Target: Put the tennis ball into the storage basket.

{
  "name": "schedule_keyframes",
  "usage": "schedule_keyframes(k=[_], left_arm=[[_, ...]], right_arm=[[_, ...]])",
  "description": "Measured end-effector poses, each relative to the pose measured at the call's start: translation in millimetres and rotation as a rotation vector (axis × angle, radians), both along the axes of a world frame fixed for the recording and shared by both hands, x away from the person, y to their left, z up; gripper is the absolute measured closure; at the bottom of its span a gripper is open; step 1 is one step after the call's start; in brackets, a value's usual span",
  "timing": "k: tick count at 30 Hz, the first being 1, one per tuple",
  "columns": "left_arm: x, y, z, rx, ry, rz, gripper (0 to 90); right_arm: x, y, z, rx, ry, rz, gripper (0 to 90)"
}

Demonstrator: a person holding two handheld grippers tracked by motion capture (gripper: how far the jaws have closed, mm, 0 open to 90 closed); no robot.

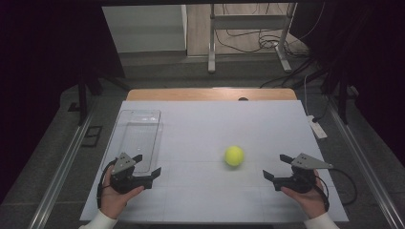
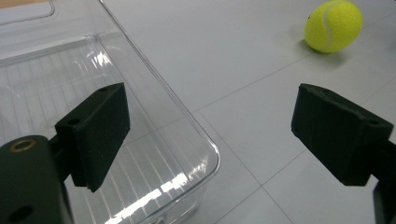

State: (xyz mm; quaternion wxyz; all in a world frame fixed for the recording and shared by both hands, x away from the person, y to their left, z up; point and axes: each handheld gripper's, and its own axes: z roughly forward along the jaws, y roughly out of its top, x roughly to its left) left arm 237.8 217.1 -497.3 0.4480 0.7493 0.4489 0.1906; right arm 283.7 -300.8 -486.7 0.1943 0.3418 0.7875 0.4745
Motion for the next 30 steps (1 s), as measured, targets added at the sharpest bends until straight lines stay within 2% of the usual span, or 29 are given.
schedule_keyframes(k=[30], left_arm=[[0.8, -1.2, -0.6, -0.001, 0.008, -0.007, 13.2]], right_arm=[[1.5, -0.3, -3.6, -0.009, 0.014, 0.003, 9.9]])
